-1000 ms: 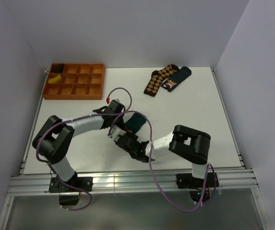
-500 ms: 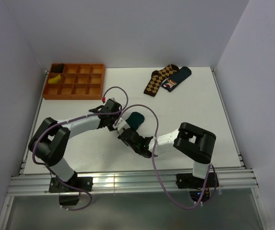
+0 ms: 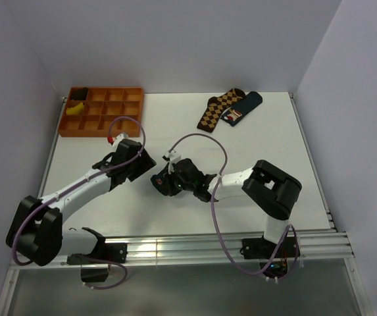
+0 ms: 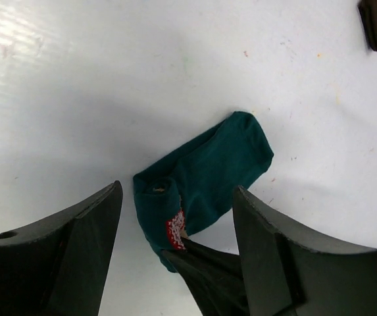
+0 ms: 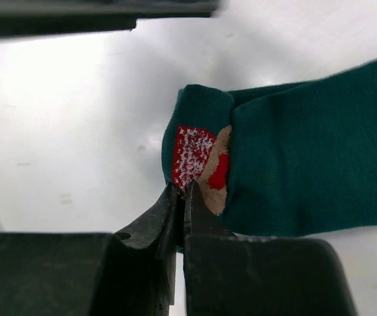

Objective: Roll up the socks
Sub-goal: Roll the sock at the center of the board.

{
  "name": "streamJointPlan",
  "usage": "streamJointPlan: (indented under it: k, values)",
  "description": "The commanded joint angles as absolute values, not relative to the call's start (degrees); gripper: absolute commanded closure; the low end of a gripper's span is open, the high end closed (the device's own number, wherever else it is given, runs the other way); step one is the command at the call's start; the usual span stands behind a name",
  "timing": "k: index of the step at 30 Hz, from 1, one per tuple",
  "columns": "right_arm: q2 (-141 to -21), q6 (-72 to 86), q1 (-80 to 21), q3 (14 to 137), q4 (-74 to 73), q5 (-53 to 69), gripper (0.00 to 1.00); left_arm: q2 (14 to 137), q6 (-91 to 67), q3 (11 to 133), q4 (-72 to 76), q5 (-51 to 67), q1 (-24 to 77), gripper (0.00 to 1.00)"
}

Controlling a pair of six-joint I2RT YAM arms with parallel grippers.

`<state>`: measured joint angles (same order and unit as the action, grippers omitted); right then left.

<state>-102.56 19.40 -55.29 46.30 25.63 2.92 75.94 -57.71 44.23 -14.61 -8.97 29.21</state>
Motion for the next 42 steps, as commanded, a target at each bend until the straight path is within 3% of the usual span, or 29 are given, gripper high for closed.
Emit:
streamJointPlan:
  k: [1, 15, 42]
  values:
    - [-104.94, 33.62, -53.01, 45.70, 25.30, 16.42, 1.00, 71.55, -60.64, 40.79, -11.34, -10.90, 28.48, 0.28]
    - [-113.20, 51.58, -51.33, 48.43, 32.08, 23.03, 1.00, 61.88, -67.23, 25.67, -6.68, -5.27, 28.39, 0.37]
    - [-116.54, 55.37, -51.33, 46.05, 38.32, 24.52, 1.00, 56.34, -73.92, 12.92, 6.76, -8.88, 28.13, 0.48]
